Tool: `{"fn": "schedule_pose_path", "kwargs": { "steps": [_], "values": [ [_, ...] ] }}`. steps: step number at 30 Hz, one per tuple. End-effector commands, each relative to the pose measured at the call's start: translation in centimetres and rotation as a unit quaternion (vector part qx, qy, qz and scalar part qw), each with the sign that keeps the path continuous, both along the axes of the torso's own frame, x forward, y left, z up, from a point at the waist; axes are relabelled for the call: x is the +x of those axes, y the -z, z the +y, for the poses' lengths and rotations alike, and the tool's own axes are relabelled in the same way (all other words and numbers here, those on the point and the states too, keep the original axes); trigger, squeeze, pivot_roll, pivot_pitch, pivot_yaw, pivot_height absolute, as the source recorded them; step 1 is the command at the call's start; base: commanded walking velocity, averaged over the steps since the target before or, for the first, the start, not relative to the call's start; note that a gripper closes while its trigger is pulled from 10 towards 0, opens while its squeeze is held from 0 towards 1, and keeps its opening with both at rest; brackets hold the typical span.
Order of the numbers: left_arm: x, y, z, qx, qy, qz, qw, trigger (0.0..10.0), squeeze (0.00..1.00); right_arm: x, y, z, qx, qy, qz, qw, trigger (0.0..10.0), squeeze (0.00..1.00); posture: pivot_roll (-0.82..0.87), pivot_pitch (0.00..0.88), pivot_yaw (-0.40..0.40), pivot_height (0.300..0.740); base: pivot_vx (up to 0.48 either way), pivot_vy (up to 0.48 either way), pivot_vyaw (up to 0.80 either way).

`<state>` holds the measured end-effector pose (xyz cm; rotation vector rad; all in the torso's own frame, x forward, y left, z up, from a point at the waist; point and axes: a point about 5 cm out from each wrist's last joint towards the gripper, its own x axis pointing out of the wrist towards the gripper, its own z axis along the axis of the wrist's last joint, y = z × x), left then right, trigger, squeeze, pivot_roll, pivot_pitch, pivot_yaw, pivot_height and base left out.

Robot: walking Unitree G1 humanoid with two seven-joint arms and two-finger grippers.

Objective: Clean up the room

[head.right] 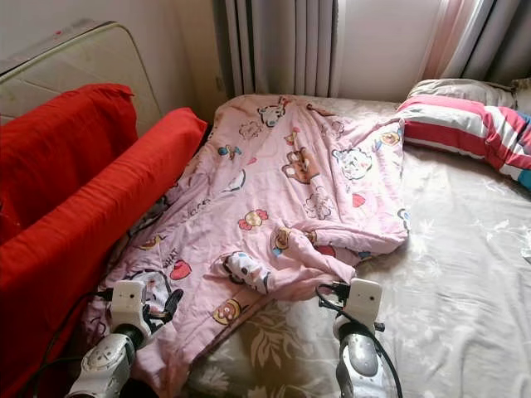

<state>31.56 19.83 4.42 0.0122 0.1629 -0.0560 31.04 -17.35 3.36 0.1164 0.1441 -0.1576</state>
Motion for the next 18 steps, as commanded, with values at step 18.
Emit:
{"fn": "schedule_pose_path", "kwargs": {
  "steps": [18],
  "values": [
    [-0.5,0.4,0.5,-0.002,-0.01,0.005,1.0,10.0,0.0,0.1,-0.9,-0.9,-0.02,0.041,-0.036,0.998,10.0,0.0,0.0,0.169,0.041,0.74,-0.306,0.0,0.0]
  ]
}}
